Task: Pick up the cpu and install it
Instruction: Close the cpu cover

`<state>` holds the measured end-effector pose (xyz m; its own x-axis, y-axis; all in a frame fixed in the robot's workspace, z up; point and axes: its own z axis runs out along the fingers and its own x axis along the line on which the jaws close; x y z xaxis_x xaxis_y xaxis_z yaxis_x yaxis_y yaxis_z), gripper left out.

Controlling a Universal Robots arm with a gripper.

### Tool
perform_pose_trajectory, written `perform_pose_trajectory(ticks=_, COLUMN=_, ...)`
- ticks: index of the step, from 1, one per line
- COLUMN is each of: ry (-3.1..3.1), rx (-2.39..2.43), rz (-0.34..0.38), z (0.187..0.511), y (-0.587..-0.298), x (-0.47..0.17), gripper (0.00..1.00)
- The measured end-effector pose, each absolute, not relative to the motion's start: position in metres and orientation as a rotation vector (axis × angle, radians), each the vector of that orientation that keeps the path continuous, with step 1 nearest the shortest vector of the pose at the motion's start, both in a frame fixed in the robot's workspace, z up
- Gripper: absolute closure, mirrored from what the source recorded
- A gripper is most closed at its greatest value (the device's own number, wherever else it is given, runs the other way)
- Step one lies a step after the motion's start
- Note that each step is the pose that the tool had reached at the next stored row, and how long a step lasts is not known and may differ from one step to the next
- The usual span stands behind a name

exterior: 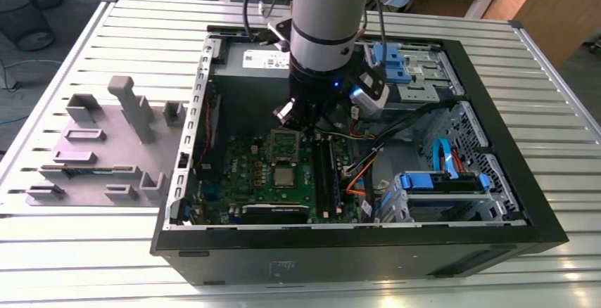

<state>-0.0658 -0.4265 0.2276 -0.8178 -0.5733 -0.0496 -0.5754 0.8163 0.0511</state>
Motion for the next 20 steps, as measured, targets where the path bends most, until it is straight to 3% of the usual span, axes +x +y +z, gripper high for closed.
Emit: perform_pose_trajectory(ticks=20, ry=2.95, rx=-0.984, rz=0.097, z=0.2303, y=-0.4255, x=-0.0657, gripper=0.89)
